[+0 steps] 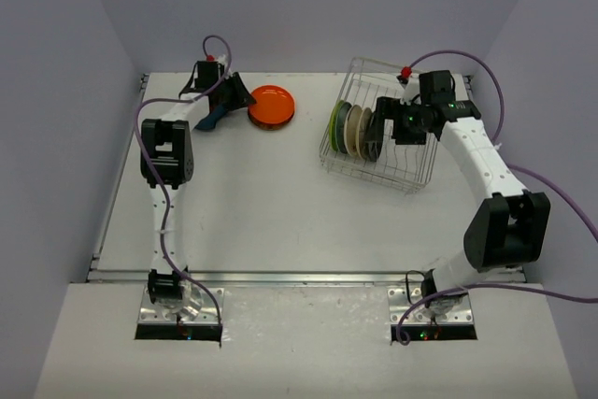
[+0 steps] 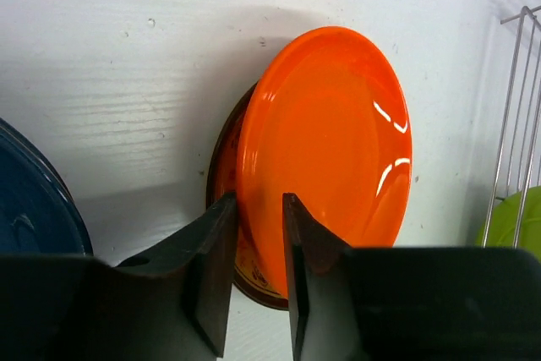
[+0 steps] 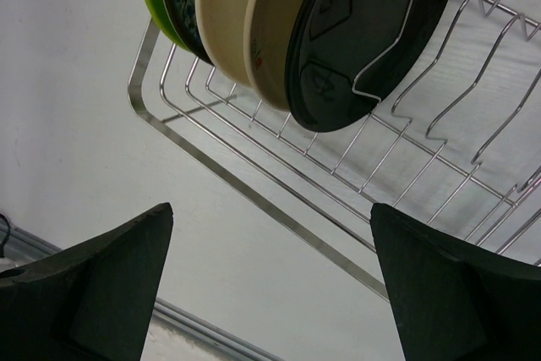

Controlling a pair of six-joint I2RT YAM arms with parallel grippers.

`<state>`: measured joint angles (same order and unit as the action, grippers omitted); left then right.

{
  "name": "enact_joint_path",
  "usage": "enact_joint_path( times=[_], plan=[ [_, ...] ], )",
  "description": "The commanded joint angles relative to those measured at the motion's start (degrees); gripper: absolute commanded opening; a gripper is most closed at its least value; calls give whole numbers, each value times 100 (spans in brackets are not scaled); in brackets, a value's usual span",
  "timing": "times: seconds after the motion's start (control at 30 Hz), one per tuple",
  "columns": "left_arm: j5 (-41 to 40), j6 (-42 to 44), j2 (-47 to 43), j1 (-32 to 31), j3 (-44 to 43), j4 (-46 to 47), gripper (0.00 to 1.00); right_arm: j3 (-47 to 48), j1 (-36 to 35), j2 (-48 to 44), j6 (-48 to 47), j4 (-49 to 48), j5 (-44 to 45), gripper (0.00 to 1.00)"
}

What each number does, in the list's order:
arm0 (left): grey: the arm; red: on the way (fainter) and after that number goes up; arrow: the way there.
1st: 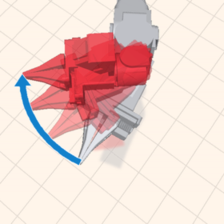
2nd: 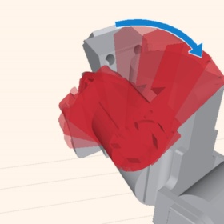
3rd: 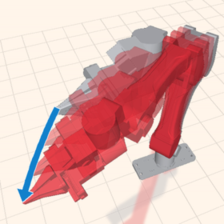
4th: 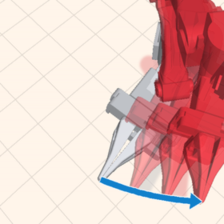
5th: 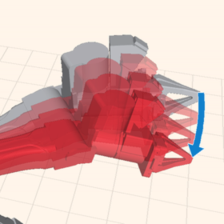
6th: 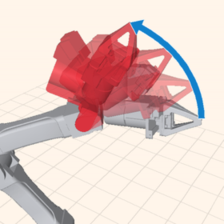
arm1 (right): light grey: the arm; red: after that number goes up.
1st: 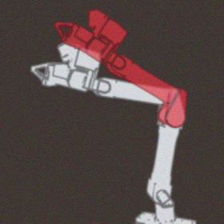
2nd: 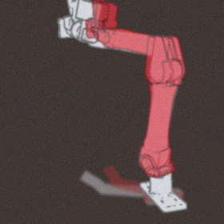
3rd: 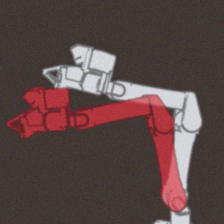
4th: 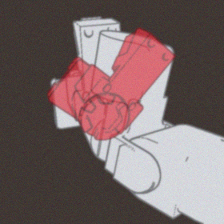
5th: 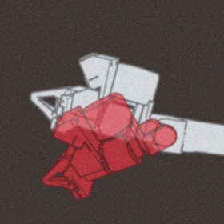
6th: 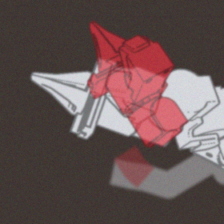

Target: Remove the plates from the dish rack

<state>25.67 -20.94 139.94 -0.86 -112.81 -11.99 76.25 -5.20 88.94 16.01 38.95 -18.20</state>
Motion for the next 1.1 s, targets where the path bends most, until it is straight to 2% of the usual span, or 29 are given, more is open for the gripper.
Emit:
enact_joint_path(
  times=[0.0, 0.07, 0.13, 0.23, 0.33, 0.57, 0.8, 1.07],
  plan=[
    [-120, -51, -248, 16, -39, 206, 34, 479, 37, 193, 666, -107, 2, 99],
    [-141, 0, -328, 16, -88, 88, 46, 601, 37, 339, 803, -154, 14, 99],
    [-143, 51, -430, 16, -144, -97, 50, 699, 37, 425, 856, -167, 114, 94],
    [-200, 93, -739, 16, -91, -207, 51, 810, 37, 557, 904, -160, 229, 86],
    [-431, 252, -1408, -14, 260, -207, 51, 965, 22, 716, 1031, -111, 419, 79],
    [-827, 702, -3160, -91, 1728, 248, 52, 1273, 13, 1165, 1217, -95, 1076, 58],
    [-873, 1058, -4160, -133, 2643, 378, 53, 1657, -90, 1641, 1172, -189, 1149, 54],
    [-814, 1147, -4449, -133, 3152, 352, 53, 1933, -394, 1987, 1070, -318, 1429, 54]
  ],
)
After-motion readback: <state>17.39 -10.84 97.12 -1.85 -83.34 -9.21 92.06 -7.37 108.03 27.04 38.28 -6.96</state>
